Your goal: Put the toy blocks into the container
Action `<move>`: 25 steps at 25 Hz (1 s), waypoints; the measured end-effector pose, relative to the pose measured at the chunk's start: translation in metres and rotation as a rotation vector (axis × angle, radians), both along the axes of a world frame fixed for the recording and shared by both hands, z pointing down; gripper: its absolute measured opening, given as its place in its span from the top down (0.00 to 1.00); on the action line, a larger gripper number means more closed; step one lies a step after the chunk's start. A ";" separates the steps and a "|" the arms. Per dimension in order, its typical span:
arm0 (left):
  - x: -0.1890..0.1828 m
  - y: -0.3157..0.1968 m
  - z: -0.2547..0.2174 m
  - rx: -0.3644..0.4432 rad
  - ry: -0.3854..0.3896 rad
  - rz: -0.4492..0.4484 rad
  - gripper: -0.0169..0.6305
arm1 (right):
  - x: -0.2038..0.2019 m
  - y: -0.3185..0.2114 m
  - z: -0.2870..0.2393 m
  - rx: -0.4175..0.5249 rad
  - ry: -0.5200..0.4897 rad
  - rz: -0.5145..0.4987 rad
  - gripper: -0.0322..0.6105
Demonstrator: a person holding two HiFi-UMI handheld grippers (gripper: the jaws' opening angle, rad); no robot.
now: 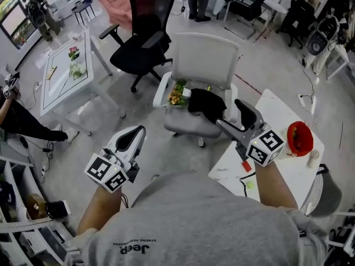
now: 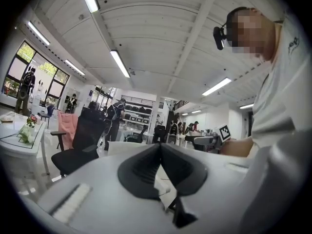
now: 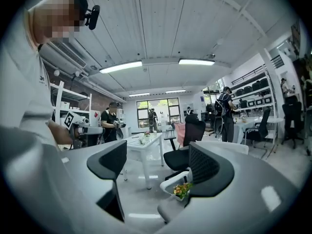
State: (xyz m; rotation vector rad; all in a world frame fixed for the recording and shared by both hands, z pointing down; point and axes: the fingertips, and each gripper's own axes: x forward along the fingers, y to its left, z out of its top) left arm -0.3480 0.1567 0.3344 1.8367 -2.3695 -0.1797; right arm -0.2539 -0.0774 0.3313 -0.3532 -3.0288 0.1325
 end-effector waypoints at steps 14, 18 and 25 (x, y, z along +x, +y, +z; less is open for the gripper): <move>0.010 -0.107 -0.001 -0.009 -0.045 0.420 0.88 | 0.078 -0.053 0.003 0.028 0.040 0.382 0.37; 0.058 -0.165 0.009 -0.021 -0.053 0.577 0.88 | 0.146 -0.086 0.022 0.028 0.081 0.525 0.37; 0.162 -0.255 0.046 -0.082 -0.047 0.843 0.88 | 0.264 -0.121 0.091 -0.019 0.228 0.725 0.37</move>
